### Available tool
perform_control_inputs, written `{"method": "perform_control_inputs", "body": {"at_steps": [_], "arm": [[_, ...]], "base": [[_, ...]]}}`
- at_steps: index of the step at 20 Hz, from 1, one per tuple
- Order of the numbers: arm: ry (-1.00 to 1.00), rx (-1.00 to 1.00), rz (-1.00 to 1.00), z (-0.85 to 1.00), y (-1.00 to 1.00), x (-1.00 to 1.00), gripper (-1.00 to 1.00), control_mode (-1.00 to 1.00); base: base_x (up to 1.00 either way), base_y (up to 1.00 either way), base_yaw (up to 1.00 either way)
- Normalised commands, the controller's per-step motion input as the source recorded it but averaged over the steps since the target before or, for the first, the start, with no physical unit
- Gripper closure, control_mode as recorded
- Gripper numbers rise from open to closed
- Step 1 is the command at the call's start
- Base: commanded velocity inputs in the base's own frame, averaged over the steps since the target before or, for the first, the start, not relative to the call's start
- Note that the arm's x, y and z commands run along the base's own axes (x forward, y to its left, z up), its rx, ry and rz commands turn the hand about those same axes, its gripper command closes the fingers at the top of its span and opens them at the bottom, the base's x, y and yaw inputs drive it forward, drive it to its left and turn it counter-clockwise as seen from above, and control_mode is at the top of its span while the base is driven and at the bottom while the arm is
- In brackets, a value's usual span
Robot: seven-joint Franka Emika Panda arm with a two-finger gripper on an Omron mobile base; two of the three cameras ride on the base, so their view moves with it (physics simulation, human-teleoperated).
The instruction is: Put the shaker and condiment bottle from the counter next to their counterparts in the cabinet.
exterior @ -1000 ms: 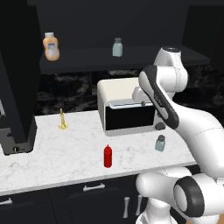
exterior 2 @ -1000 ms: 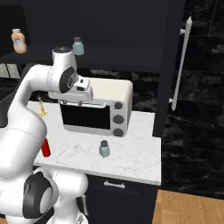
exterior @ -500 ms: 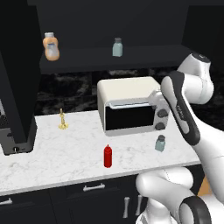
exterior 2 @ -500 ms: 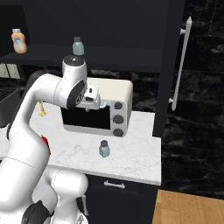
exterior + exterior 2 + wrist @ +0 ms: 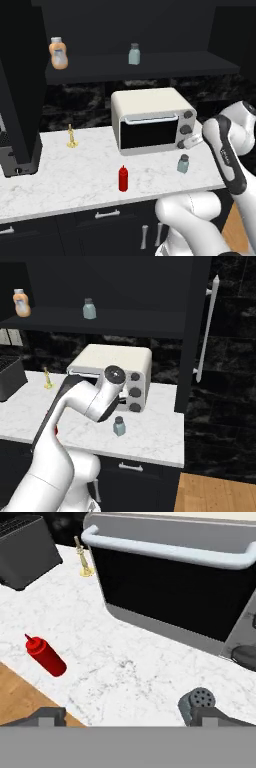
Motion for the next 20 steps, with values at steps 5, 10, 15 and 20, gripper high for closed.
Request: {"method": "perform_control_inputs", "body": {"at_steps": [5,10,15,20], "arm": [[-0.23,0.19,0.18,-0.33,-0.74,-0.02,-1.00,-1.00],[-0.13,0.07,-0.01,-0.25,-0.83,-0.04,-1.00,-1.00],[0.01,-0.02,-0.01,-0.01,-0.74,0.02,-1.00,-1.00],[0.03,0.00,0.03,0.00,-0.65,0.11,-1.00,-1.00]], "base": [[0.00,0.00,0.00],[0.00,0.00,0.00],[0.00,0.00,0.00],[0.00,0.00,0.00]]}}
